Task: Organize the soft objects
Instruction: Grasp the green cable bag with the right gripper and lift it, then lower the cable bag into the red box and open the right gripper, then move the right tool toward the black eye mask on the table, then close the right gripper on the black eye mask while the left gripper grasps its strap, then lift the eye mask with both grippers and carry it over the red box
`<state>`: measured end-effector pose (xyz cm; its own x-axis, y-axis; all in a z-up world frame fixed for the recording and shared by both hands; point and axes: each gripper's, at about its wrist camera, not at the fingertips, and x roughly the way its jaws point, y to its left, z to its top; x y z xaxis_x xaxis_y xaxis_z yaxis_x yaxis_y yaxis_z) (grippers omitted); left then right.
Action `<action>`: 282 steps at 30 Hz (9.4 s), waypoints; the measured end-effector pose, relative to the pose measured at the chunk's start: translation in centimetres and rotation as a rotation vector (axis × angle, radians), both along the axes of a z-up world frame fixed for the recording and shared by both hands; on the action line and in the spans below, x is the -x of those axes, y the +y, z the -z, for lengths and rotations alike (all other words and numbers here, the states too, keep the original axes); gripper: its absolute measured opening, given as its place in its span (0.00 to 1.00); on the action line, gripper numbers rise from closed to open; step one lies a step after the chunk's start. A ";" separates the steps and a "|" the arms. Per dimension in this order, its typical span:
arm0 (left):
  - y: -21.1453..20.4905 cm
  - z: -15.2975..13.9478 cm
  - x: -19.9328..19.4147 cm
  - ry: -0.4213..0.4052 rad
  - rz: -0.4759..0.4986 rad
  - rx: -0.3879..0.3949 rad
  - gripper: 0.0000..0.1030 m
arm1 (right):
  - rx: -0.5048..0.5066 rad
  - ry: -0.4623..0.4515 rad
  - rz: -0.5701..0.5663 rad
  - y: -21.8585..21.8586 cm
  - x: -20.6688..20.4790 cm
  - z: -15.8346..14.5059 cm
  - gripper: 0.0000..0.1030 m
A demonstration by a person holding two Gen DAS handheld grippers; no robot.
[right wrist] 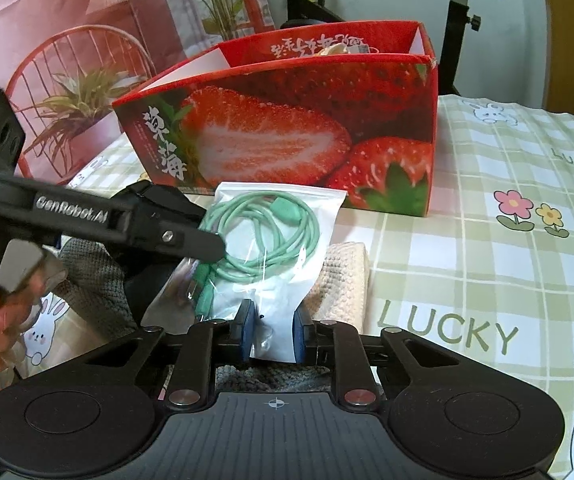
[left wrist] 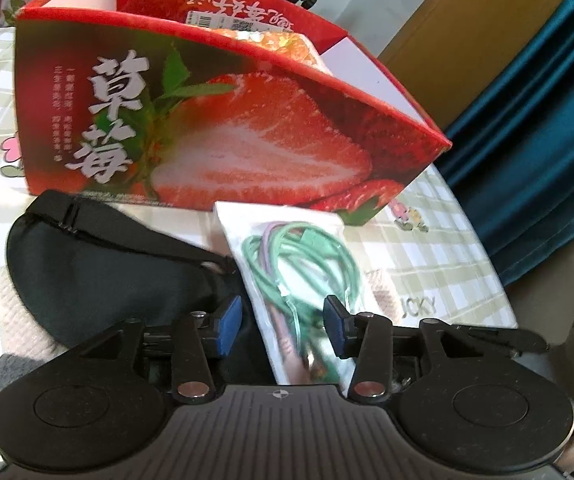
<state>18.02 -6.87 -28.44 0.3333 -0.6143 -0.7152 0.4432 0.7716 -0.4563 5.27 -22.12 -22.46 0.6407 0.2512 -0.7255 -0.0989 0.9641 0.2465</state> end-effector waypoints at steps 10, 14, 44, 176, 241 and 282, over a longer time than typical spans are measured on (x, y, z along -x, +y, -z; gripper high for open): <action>0.7 -3.3 1.4 -0.106 0.024 0.059 0.26 | 0.098 -0.114 -0.044 1.5 0.9 -2.6 0.14; 1.3 -5.2 1.8 -0.153 0.014 0.091 0.26 | 0.118 -0.173 -0.057 1.8 1.1 -4.5 0.14; 3.8 -12.3 -9.9 -0.311 -0.122 0.101 0.30 | 0.131 -0.321 -0.123 5.4 -14.1 -11.9 0.14; 11.5 -3.8 5.0 -0.182 -0.331 -0.100 0.12 | 0.106 -0.137 0.203 2.7 0.9 -1.4 0.79; 11.5 -5.2 5.9 -0.300 -0.245 -0.048 0.09 | -0.056 -0.248 0.120 2.7 0.8 -3.2 0.09; 2.6 -11.0 -8.1 -0.397 -0.099 -0.191 0.07 | 0.097 -0.248 0.118 -0.8 -14.2 -8.5 0.09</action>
